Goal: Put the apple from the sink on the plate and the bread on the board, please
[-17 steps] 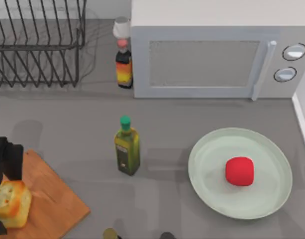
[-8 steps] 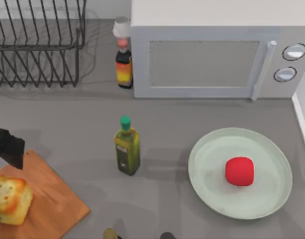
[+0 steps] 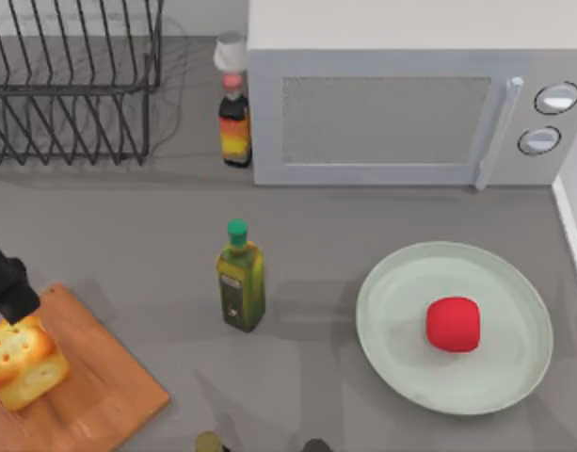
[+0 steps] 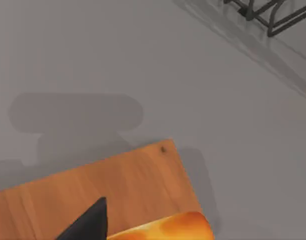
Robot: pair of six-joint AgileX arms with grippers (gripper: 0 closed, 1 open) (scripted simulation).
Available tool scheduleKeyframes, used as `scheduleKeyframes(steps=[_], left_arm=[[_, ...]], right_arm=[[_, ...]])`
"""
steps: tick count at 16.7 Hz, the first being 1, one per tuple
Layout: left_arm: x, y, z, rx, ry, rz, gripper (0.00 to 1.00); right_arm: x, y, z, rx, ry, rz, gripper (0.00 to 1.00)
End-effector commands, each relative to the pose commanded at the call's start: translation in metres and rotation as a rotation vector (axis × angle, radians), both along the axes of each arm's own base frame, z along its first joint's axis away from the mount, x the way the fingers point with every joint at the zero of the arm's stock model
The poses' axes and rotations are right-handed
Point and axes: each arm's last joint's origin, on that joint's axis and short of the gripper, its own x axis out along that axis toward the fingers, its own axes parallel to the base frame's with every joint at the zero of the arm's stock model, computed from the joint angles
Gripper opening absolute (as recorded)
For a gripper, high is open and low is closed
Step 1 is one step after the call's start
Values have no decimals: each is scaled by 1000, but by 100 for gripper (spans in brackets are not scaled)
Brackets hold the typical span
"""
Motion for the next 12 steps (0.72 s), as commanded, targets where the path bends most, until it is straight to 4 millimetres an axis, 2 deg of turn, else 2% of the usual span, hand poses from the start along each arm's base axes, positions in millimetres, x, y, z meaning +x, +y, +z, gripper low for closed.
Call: scheduleKeyframes(steps=[6,9,12], left_arm=[[-27,2,-8,445,-492,-135,100],[-31,3,-16,566,-607,-132,100],[-31,3,-19,591,-627,-129,100]], right_arm=[[0,0,0,0,0,0,100],[0,0,0,0,0,0,100],[0,0,0,0,0,0,100]])
